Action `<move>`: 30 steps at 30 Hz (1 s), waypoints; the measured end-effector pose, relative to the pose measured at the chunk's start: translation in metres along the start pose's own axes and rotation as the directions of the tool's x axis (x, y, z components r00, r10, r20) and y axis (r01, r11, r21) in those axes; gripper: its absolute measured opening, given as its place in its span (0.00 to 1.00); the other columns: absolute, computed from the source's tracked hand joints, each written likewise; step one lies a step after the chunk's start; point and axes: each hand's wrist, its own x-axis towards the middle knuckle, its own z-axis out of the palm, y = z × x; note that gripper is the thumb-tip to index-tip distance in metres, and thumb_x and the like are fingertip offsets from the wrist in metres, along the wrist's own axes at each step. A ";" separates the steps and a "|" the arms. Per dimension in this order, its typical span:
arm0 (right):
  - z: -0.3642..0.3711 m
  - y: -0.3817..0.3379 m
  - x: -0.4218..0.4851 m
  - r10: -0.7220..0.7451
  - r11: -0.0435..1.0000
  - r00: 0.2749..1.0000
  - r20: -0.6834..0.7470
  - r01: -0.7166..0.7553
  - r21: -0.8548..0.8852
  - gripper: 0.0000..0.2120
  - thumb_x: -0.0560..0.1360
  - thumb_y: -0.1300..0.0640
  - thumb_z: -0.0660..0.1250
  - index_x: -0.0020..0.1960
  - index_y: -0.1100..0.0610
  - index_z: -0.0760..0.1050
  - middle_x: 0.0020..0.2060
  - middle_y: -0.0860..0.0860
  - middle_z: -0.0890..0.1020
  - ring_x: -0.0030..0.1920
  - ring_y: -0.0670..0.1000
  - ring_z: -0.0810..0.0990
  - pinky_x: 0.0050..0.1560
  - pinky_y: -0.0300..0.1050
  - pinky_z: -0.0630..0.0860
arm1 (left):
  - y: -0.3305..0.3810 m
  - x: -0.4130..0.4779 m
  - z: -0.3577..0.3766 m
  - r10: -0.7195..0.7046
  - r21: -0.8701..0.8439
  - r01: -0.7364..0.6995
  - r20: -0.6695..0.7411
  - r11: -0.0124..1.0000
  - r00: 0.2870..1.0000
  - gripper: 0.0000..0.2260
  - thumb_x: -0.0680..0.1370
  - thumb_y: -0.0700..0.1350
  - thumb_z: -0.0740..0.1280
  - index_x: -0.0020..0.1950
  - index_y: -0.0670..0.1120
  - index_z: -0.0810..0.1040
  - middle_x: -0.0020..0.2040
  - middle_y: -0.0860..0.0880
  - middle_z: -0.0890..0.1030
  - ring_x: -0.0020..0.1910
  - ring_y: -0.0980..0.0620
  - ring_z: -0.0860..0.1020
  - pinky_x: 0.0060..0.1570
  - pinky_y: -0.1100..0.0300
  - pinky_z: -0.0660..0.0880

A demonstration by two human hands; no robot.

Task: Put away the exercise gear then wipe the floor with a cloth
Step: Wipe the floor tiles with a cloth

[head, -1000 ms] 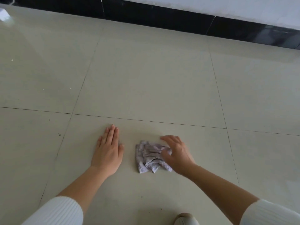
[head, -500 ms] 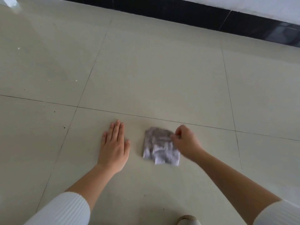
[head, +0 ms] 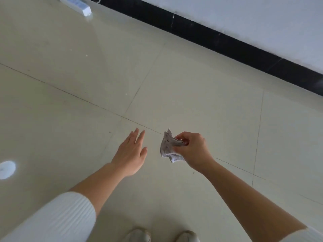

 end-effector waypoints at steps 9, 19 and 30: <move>-0.045 -0.277 -0.154 -0.176 0.962 0.947 0.268 0.223 -0.159 0.08 0.70 0.61 0.69 0.46 0.51 0.80 0.33 0.43 0.77 0.31 0.42 0.74 0.27 0.33 0.67 | 0.022 -0.225 -0.260 -0.293 -0.270 0.249 -0.139 0.930 0.946 0.25 0.83 0.50 0.50 0.78 0.47 0.49 0.79 0.47 0.48 0.77 0.48 0.49 0.73 0.54 0.51; -0.021 -0.572 -0.338 -0.346 0.791 0.712 0.611 0.572 -0.217 0.03 0.69 0.57 0.70 0.40 0.50 0.78 0.30 0.45 0.77 0.35 0.47 0.76 0.32 0.32 0.68 | -0.004 -0.490 -0.480 -0.669 -0.462 0.519 -0.261 0.720 0.696 0.23 0.83 0.50 0.52 0.77 0.47 0.54 0.78 0.47 0.52 0.76 0.49 0.53 0.71 0.54 0.56; 0.095 -0.854 -0.458 -0.567 0.576 0.401 0.720 0.817 -0.002 0.05 0.68 0.62 0.69 0.42 0.55 0.80 0.32 0.46 0.79 0.32 0.40 0.75 0.31 0.30 0.68 | -0.140 -0.680 -0.654 -0.859 -0.653 0.558 -0.413 0.512 0.304 0.22 0.82 0.49 0.53 0.76 0.48 0.58 0.77 0.47 0.54 0.76 0.48 0.53 0.72 0.54 0.56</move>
